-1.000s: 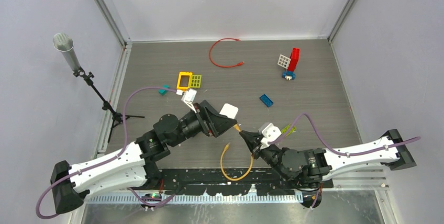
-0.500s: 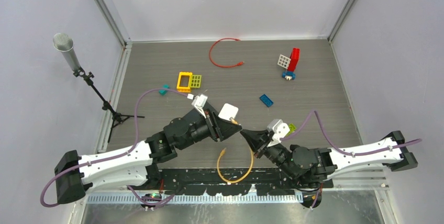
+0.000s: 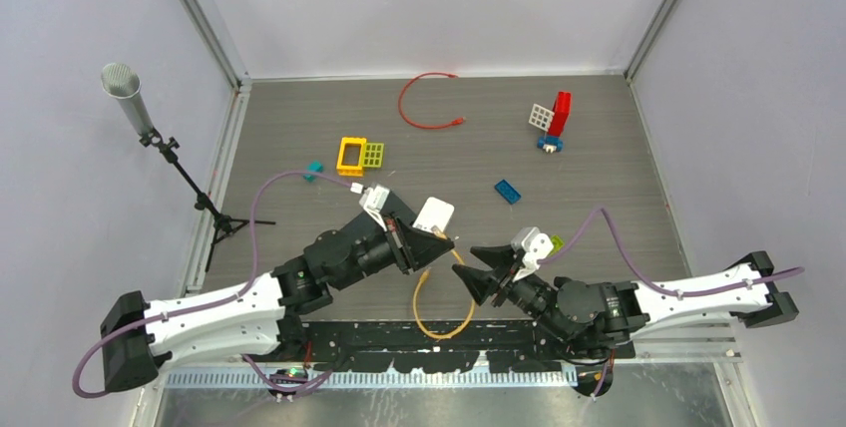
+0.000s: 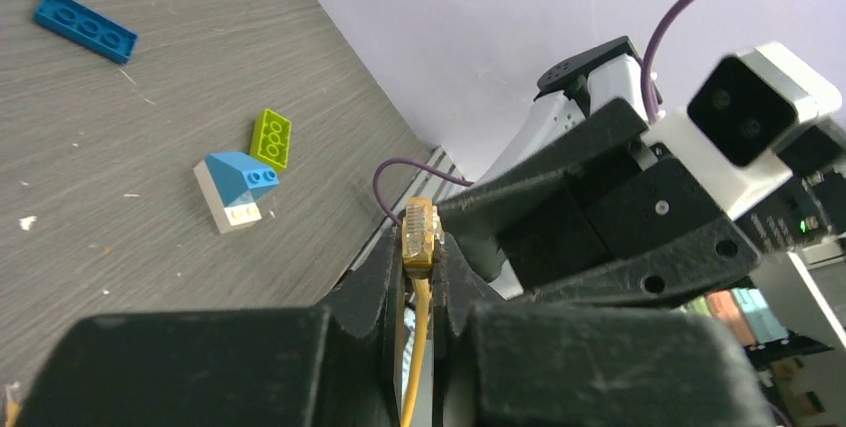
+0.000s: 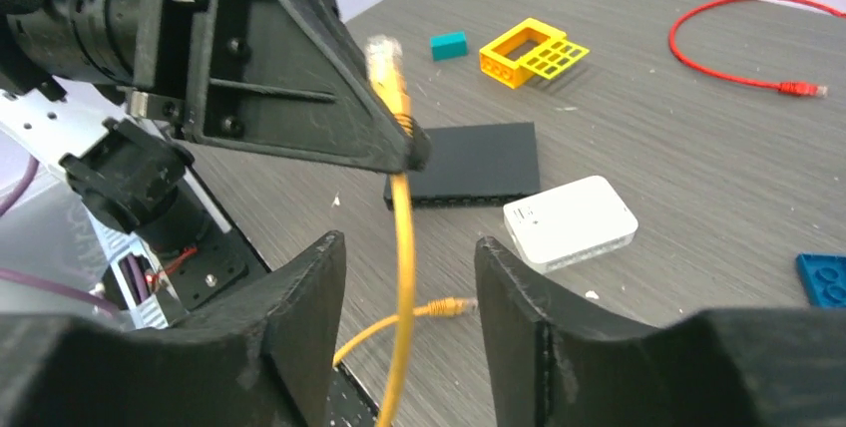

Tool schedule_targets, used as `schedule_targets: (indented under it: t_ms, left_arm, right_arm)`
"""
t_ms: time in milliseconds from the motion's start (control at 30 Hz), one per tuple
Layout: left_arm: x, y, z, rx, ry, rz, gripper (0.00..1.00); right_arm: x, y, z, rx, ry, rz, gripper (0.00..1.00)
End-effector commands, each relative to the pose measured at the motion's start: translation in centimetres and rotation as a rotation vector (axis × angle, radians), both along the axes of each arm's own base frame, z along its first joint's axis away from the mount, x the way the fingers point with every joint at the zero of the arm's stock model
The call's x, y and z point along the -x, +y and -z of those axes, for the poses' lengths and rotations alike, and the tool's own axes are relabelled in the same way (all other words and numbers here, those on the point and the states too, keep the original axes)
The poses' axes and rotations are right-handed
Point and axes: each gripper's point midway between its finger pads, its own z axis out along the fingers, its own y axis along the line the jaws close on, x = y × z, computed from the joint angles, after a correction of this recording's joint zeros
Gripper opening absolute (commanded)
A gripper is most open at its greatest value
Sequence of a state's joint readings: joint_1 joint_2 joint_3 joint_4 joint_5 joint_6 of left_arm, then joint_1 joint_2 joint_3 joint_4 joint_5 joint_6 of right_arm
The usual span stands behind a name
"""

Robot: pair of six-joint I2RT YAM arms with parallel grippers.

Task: Insert the plug into the switch port
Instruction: Adjust the connector at the center of the board.

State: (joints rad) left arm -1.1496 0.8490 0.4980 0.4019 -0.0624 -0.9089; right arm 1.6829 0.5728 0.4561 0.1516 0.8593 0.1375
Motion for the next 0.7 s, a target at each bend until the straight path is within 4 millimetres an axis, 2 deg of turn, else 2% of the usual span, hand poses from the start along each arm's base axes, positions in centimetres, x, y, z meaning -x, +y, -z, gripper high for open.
schedule_targets:
  t_ms: [0, 133, 300, 500, 667]
  left_arm:
    - [-0.1, 1.8, -2.0, 0.075, -0.125, -0.041, 0.0]
    - [0.1, 3.4, -3.2, 0.147, -0.173, -0.073, 0.0]
    - [-0.1, 4.5, -4.3, 0.178, -0.206, -0.109, 0.0]
    - [0.0, 5.3, -6.7, 0.255, -0.262, -0.127, 0.0]
    - [0.5, 5.2, -7.9, 0.276, -0.287, -0.105, 0.0]
  right_arm:
    - [0.6, -0.7, -0.9, -0.078, 0.097, -0.027, 0.58]
    - [1.4, -0.9, -1.3, -0.221, 0.156, -0.081, 0.6]
    - [2.6, -0.1, -2.0, -0.391, 0.21, -0.168, 0.62]
    - [3.7, 1.7, -1.4, -0.421, 0.27, -0.22, 0.63]
    - [4.5, 2.9, -0.3, -0.416, 0.295, -0.253, 0.63]
